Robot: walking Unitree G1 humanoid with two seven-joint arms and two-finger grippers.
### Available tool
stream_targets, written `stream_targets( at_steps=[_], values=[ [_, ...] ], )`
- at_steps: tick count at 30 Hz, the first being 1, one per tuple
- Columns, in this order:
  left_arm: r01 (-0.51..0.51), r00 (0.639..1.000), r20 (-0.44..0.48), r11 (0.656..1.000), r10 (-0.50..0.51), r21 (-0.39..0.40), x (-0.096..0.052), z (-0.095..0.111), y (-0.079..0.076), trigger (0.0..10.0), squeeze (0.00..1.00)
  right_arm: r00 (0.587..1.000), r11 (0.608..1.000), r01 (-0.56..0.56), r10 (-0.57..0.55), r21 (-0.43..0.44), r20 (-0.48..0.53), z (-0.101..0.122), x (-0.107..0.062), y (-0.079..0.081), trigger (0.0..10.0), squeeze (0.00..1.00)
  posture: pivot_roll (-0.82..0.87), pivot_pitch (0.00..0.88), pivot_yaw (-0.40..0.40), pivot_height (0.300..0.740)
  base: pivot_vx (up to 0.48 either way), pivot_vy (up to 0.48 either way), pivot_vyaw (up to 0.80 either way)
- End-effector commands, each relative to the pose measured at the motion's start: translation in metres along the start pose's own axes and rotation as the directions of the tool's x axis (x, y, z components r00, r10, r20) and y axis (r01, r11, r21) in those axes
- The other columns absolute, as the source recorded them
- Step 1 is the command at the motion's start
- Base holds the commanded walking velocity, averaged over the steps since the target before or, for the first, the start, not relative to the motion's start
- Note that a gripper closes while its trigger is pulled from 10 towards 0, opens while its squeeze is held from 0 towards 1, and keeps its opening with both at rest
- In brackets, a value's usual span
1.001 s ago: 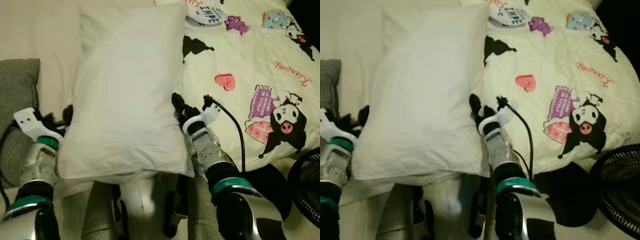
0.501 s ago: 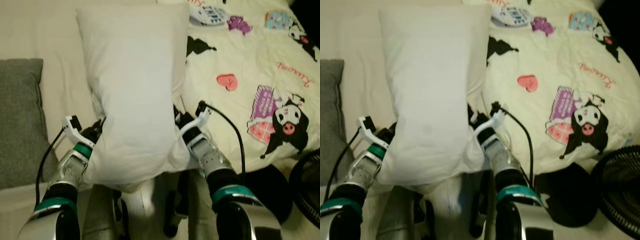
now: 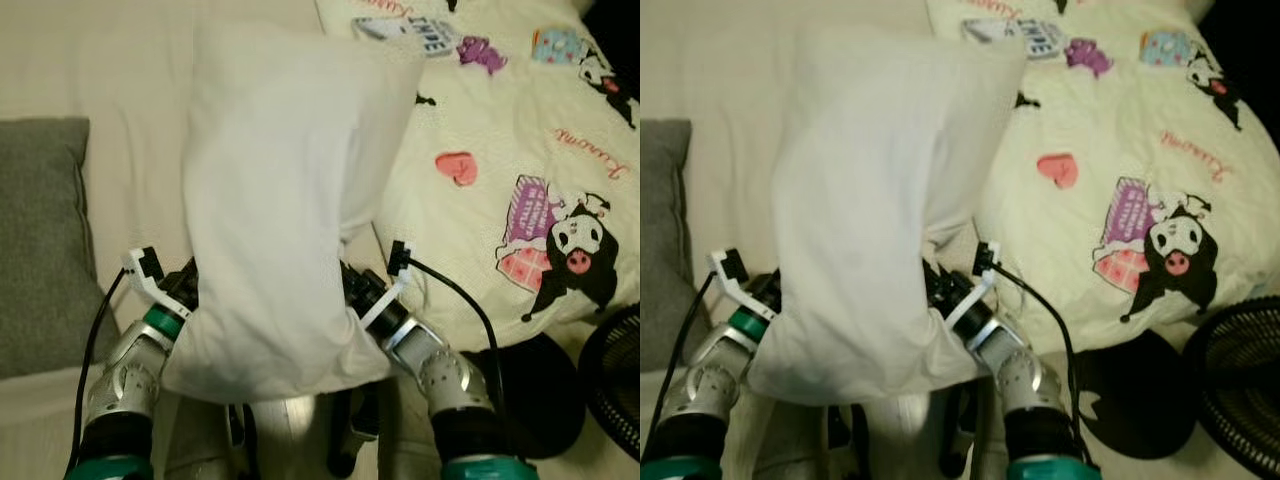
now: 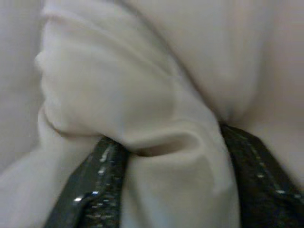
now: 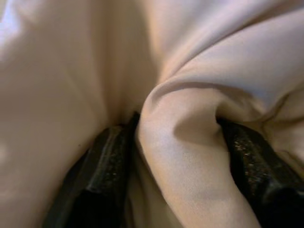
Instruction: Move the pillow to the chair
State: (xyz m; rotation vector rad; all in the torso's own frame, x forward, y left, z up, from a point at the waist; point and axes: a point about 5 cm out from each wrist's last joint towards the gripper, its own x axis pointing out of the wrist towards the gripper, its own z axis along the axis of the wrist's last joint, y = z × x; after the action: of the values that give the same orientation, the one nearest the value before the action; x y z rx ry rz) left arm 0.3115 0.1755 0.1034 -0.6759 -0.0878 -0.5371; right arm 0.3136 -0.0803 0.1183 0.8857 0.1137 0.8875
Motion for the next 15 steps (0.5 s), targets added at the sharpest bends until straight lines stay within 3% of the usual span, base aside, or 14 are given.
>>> stream_targets(
  at_steps=[1, 3, 10, 13, 15],
  values=[
    [0.095, 0.993, -0.065, 0.995, -0.095, -0.002, 0.012, -0.018, -0.022, 0.0, 0.0, 0.992, 0.997, -0.081, 0.082, 0.013, -0.098, -0.02, 0.013, 0.015, 0.0, 0.0, 0.04, 0.18, 0.007, 0.596, 0.0, 0.0, 0.0],
    [0.107, 0.992, -0.068, 0.994, -0.105, 0.018, 0.014, -0.017, -0.026, 0.0, 0.0, 0.995, 0.998, -0.05, 0.047, -0.034, -0.083, -0.018, 0.014, 0.013, 0.0, 0.0, 0.05, 0.162, 0.013, 0.596, 0.0, 0.0, 0.0],
    [0.106, 0.994, -0.038, 0.994, -0.106, 0.003, 0.016, -0.015, -0.041, 0.0, 0.0, 1.0, 0.997, 0.013, -0.013, -0.07, 0.004, -0.012, 0.018, 0.019, 0.0, 0.0, 0.05, 0.123, 0.03, 0.596, 0.0, 0.0, 0.0],
    [0.111, 0.994, 0.001, 0.994, -0.111, -0.004, 0.012, -0.014, -0.06, 0.0, 0.0, 0.998, 0.994, 0.055, -0.051, -0.095, 0.04, -0.014, 0.015, 0.025, 0.0, 0.0, 0.05, 0.095, 0.044, 0.596, 0.0, 0.0, 0.0],
    [0.106, 0.994, 0.008, 0.994, -0.106, -0.005, 0.011, -0.015, -0.063, 0.0, 0.0, 0.997, 0.992, 0.068, -0.064, -0.108, 0.043, -0.015, 0.013, 0.026, 0.0, 0.0, 0.05, 0.095, 0.044, 0.596, 0.0, 0.0, 0.0]
  ],
)
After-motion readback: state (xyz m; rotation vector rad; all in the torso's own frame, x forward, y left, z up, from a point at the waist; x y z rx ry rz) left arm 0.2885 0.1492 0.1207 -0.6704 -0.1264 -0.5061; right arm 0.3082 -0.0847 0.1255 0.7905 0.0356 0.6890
